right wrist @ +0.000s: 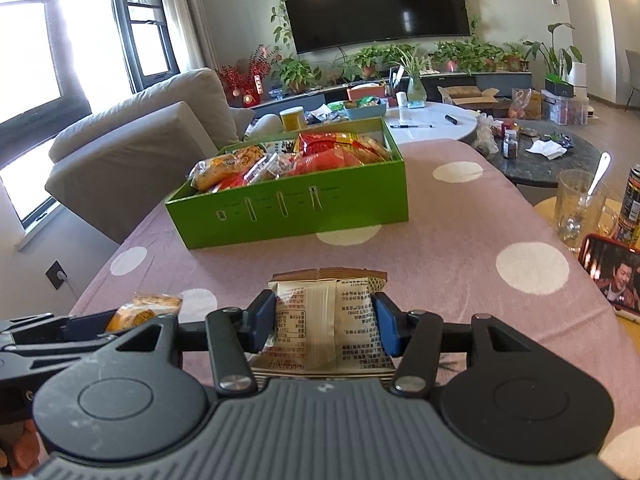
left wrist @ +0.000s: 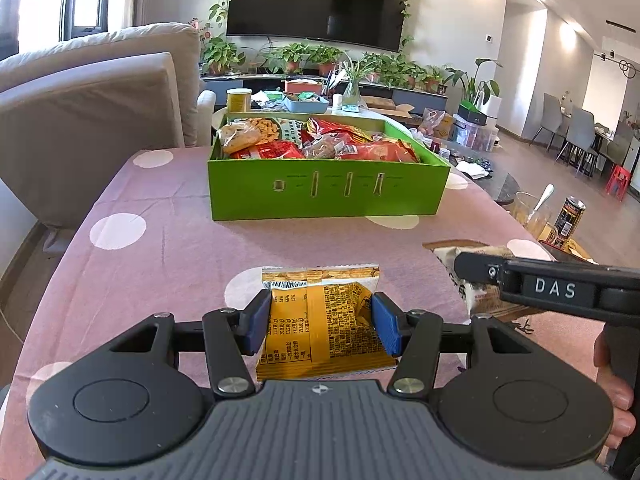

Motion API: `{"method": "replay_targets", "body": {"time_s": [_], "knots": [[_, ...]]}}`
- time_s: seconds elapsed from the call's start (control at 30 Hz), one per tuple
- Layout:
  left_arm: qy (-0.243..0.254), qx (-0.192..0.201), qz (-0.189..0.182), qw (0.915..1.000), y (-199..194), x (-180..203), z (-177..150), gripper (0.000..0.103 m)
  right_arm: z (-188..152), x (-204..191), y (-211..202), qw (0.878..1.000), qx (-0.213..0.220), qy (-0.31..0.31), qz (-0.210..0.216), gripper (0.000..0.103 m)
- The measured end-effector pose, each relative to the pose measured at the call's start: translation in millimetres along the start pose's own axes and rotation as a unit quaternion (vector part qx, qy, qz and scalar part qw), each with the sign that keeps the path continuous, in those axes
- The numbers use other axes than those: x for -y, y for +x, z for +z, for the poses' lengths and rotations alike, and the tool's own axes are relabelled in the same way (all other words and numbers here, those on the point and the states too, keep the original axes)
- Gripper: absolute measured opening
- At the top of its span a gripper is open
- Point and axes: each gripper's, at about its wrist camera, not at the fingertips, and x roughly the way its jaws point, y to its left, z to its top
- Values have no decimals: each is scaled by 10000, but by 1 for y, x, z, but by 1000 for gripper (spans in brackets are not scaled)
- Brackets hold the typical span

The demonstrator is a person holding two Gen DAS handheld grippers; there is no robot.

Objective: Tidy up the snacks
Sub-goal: 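Carry the yellow chip packet and white packet over the green box with both grippers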

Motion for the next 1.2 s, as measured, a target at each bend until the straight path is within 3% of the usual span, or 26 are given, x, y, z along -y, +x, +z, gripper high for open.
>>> {"method": "replay_targets", "body": {"time_s": [0.73,1.2], "knots": [[164,164,118,9997,19,12,36,51,31,13,17,9993,234,16,280,79],[447,359,120,9983,41,27,82,51,76,22,29,9972,618,70,426,79]]}}
